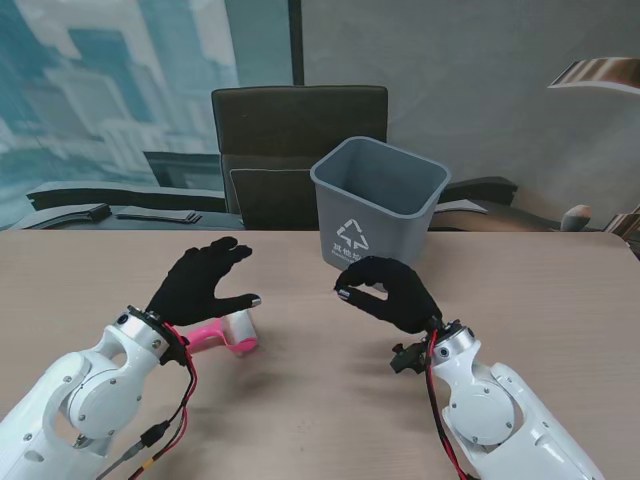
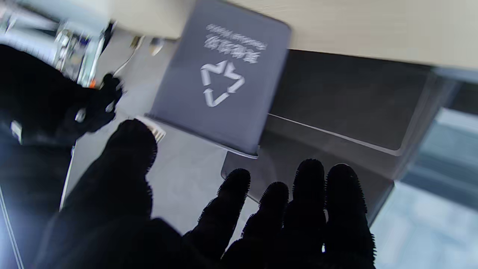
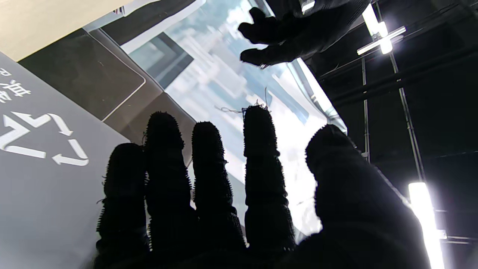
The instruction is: Replace a lint-roller refill
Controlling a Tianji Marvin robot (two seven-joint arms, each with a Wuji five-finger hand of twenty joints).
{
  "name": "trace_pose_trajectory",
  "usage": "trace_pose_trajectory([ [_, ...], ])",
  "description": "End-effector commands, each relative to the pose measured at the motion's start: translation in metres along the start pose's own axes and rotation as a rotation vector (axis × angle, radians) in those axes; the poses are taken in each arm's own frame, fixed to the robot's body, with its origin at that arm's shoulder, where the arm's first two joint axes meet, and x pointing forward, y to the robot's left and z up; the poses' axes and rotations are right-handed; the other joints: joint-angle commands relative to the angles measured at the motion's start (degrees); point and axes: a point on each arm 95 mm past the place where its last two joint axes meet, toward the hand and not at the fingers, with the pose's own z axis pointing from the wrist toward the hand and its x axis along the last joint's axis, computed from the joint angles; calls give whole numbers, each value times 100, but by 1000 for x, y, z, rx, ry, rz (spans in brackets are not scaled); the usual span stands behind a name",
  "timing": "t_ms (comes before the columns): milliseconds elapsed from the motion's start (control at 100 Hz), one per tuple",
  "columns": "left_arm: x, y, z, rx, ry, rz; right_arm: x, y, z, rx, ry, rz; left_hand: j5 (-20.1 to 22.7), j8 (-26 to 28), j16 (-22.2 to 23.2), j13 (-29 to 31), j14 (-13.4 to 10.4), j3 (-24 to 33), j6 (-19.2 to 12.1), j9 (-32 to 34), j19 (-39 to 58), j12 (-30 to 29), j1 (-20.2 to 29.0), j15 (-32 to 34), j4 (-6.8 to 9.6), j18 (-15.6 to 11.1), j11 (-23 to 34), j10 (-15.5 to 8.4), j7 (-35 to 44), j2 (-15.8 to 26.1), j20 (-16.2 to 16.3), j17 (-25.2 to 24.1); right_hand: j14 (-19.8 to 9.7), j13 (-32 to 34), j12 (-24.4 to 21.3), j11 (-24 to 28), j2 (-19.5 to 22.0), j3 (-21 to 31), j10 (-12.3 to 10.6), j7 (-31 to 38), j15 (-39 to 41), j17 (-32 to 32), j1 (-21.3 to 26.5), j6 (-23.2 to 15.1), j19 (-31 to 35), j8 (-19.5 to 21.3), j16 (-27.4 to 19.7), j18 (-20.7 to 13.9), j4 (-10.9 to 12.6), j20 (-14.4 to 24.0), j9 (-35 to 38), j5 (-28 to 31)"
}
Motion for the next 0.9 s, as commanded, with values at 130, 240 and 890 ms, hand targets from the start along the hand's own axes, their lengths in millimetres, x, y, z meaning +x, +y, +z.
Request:
trace_pose_trajectory([
  [130,25,30,16,-13,1,-268,13,-1,3,48,-10,-10,-174,-179,-149,32,-219,186,-283,-147,-39,-166,1,-24,4,-208,41,-238,-149,41,-305,-89,-398,-221,-22,-249,-368,31,106,-465,-391,-84,-136,-147,-91,73,-141,-122,173,-15,-455,-424],
  [240,29,49,17,-27,-4,-378,11,-3,6,66,-39,-7,-177,-154,-203,35,-275,226,-449,133,-258,-61,7,-73,12,-168,226,-334,7,-27,-464,-107,-350,-265,-2,-284,-846,429,120,-560,-557,-152,-215,-104,-211,458,-210,-102,216,-65,-647,-535],
  [890,16,76,7,-83,-41,-468,-22,0,-8,140,-145,-107,-195,-104,-195,131,-359,929,-702,494,-303,117,-148,-20,-24,-47,449,-476,825,-479,-561,-34,-547,-847,-92,-340,-2612,2266,157,-1254,-873,-554,-506,-18,-852,474,-346,-41,103,-253,-1877,-1663],
])
